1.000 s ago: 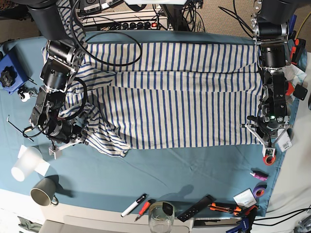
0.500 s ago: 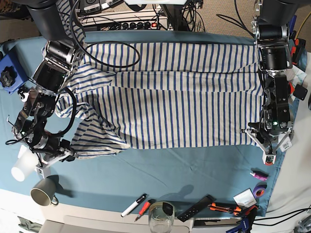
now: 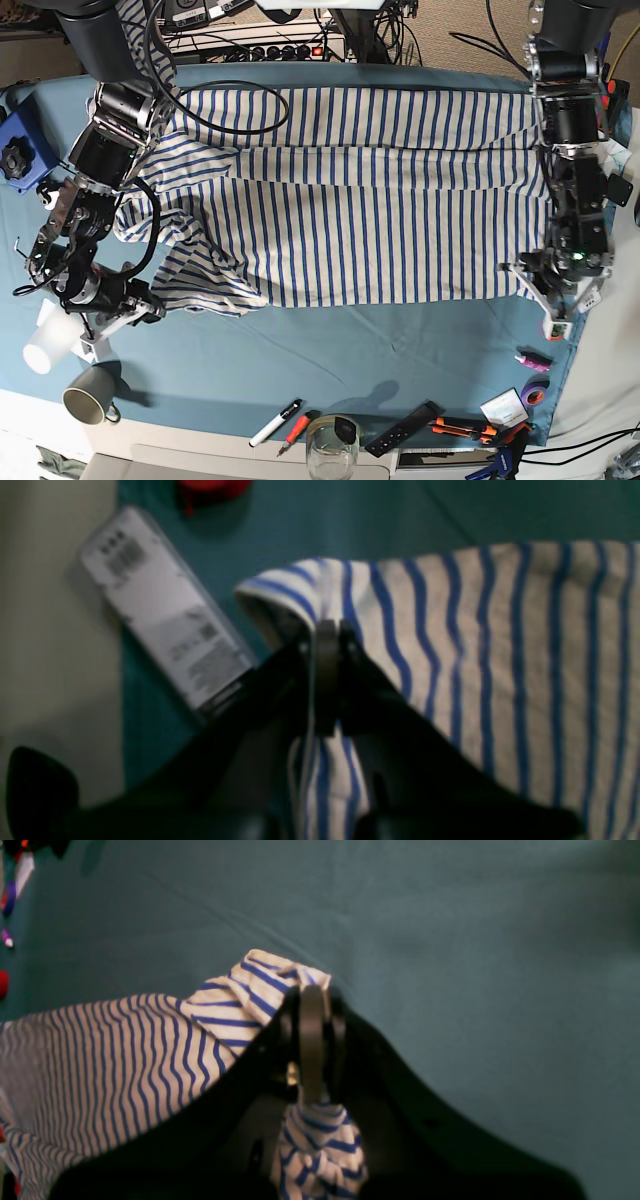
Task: Fold the T-shirt properly
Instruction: 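Lift the hem with both grippers and fold it toward the collar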
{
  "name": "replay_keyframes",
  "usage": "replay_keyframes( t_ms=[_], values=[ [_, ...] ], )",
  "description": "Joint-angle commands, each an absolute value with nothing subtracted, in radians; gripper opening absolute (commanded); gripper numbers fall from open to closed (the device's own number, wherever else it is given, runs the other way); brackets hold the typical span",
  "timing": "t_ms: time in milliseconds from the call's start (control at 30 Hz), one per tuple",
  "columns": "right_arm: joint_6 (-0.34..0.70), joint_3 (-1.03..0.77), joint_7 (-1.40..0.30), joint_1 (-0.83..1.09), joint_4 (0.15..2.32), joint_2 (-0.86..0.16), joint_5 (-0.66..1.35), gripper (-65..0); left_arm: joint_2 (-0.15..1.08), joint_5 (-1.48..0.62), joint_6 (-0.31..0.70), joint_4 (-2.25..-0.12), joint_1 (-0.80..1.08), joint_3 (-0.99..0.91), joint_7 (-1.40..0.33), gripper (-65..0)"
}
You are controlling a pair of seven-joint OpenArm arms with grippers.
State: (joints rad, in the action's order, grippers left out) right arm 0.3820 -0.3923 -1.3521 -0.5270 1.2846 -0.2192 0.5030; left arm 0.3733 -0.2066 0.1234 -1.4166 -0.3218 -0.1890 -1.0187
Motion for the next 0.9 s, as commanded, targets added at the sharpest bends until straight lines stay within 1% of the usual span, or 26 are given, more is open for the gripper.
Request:
replay_keyframes(
  t_ms=[0,100,200,367,500,667,867],
  values=[
    [0.385,-0.393,-1.337,-0.558,1.316,-0.240,0.523,-65.0,0.410,-0.231,0.121,-1.456,-0.349,-0.194,-1.021,-65.0],
    [0.385,-0.392,-1.339,-0.539,1.341,-0.256,0.528,-65.0,0.456,-0.314,0.121,-1.494,-0.349,-0.194,-1.063,-65.0],
    [0.385,-0.393,-1.343,-0.498,1.377,-0.272,0.559,-65.0,0.484,-0.330,0.133,-1.497,-0.348,-0.194,-1.085,-65.0],
    [0.413,-0.395,-1.352,-0.412,1.468,-0.311,0.614,-65.0,0.490,-0.361,0.144,-1.497,-0.341,-0.195,-1.111,-65.0],
    [0.415,-0.401,-1.349,-0.345,1.530,-0.345,0.618,-65.0,0.491,-0.371,0.155,-1.497,-0.340,-0.195,-1.139,-65.0],
    [0.414,-0.516,-1.344,-0.308,1.546,-0.348,0.656,-65.0,0.491,-0.375,0.155,-1.497,-0.324,-0.195,-1.161,-65.0],
    [0.415,-0.658,-1.343,-0.300,1.546,-0.350,0.654,-65.0,0.491,-0.383,0.155,-1.497,-0.293,-0.195,-1.190,-65.0]
  ],
)
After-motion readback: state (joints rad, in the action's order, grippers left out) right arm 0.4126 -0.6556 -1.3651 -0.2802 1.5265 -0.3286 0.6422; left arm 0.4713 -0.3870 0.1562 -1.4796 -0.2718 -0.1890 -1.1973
